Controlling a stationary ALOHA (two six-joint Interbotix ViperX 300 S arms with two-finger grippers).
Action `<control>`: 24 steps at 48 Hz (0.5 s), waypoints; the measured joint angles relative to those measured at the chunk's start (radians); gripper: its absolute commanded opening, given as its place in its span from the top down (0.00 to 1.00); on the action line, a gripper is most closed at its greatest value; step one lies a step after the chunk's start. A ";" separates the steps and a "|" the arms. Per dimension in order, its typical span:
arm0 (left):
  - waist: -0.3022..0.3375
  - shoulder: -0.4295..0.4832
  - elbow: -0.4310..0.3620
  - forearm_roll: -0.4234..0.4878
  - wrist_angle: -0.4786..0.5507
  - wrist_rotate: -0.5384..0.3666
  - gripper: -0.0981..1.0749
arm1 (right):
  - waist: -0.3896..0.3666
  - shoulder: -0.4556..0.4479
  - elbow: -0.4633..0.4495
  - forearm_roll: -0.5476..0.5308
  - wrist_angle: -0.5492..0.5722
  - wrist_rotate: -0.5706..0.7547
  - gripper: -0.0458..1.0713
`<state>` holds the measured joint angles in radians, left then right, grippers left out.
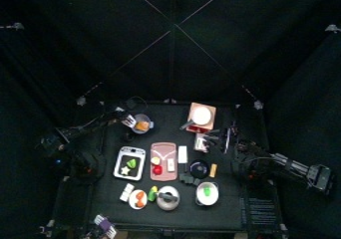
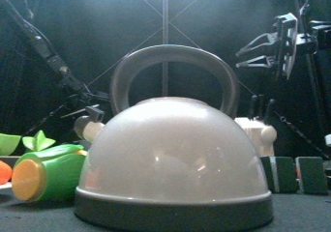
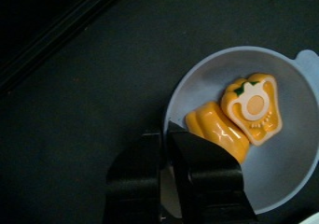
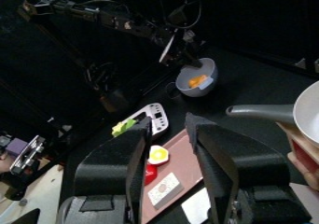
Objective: Move bowl left
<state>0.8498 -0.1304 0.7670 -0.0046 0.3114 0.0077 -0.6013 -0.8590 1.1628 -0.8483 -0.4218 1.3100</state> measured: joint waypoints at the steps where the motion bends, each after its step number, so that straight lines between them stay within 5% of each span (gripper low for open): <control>1: 0.003 -0.003 0.003 -0.002 0.000 0.000 0.55 | 0.000 0.000 0.000 0.000 0.000 0.000 0.30; 24: 0.069 -0.017 0.037 -0.025 -0.006 -0.003 0.53 | -0.002 0.000 0.000 0.002 0.000 0.000 0.30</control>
<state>0.9189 -0.1473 0.8038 -0.0291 0.3053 0.0046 -0.6029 -0.8590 1.1628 -0.8468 -0.4218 1.3100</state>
